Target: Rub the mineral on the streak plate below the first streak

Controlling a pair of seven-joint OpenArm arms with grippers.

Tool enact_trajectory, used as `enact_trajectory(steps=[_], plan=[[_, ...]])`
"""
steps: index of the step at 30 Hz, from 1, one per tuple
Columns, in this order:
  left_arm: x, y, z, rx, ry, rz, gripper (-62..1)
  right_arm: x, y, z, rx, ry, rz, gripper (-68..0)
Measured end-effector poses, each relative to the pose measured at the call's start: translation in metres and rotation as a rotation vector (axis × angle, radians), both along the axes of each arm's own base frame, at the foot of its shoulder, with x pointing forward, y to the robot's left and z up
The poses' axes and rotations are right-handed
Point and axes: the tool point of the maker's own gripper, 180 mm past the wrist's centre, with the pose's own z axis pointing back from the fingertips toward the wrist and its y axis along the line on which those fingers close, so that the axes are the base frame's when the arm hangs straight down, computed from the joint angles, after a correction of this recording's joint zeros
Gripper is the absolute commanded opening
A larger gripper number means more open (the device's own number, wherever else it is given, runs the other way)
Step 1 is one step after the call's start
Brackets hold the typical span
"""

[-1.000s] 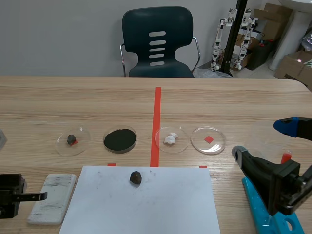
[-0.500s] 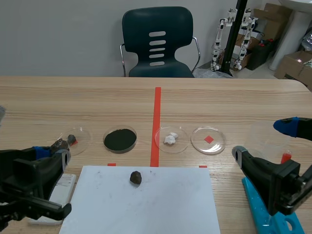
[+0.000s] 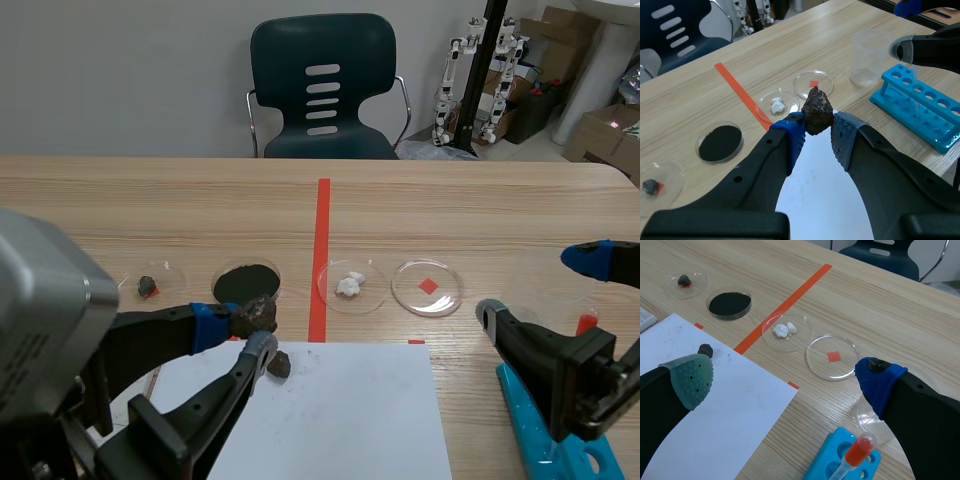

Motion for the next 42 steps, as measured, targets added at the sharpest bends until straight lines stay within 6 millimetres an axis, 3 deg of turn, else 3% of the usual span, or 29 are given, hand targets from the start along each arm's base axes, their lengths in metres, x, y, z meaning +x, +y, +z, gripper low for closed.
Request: enact_trajectory(steps=[42], plan=[[0.0015,0.003,-0.0025,0.013,0.008,0.012,-47.9,0.0,0.0,0.0,0.0,0.0,0.0,-8.4]])
